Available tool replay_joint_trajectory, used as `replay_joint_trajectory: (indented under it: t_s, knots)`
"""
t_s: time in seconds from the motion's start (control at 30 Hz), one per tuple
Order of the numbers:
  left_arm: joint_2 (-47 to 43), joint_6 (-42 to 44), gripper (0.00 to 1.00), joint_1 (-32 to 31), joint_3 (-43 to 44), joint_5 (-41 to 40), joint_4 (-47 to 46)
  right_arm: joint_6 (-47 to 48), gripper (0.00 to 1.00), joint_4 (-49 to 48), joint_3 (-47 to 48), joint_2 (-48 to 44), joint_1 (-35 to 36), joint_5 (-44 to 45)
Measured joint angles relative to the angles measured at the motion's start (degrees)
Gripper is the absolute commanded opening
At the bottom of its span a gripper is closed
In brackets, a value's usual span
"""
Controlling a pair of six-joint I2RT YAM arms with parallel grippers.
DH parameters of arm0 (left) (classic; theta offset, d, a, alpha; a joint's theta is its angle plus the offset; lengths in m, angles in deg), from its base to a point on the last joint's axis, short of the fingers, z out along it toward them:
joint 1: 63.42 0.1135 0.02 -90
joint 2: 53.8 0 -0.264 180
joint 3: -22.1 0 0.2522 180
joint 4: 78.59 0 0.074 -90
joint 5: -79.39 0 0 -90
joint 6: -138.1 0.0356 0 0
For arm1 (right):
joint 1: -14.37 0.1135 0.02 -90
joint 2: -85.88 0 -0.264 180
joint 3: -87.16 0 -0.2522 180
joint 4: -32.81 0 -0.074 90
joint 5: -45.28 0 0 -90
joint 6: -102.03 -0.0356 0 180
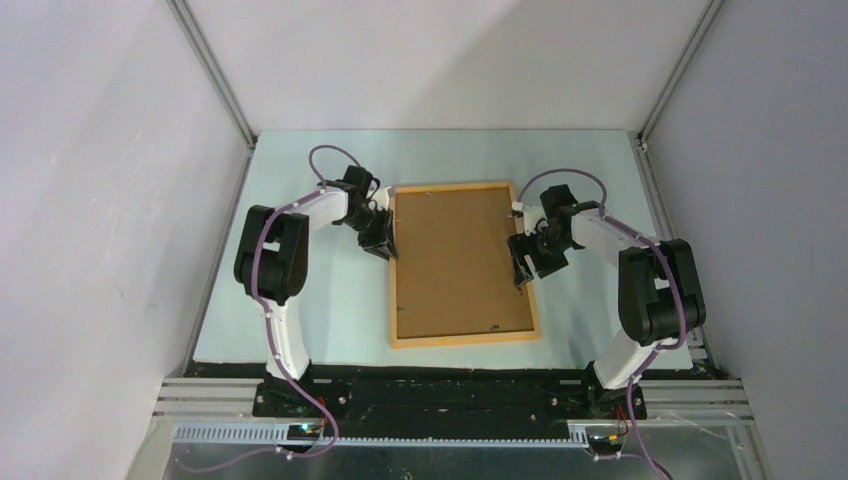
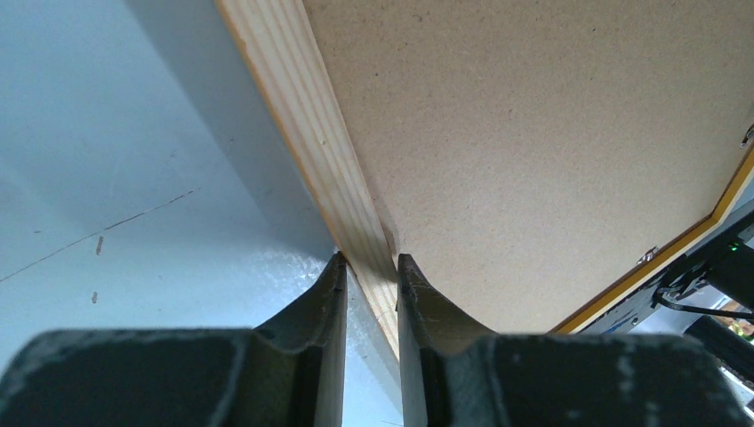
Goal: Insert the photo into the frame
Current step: Install the photo frame at the center of the board.
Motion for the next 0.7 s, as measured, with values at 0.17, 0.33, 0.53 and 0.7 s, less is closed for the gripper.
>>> replay_joint_trajectory:
  t_s: [0.17, 0.33, 0.53, 0.7]
  knots:
    - [0.00, 0.00, 0.00, 0.02, 0.00, 0.02, -0.02, 0.37, 0.77, 0.00, -1.51, 0.00, 0.83, 0.87]
    - [0.00, 0.00, 0.00, 0.07, -0.02, 0.11, -0.02, 0.37, 0.73, -0.04, -2.12, 0.00, 2.10, 1.46]
    - [0.00, 0.00, 0.00, 0.17, -0.04, 0.33, -0.04, 0.26, 0.68, -0.74, -2.19, 0.00, 3.41, 2.43]
    - [0.00, 0.00, 0.00, 0.17, -0.04, 0.35, -0.04, 0.17, 0.66, -1.53, -2.21, 0.00, 4.15, 3.61]
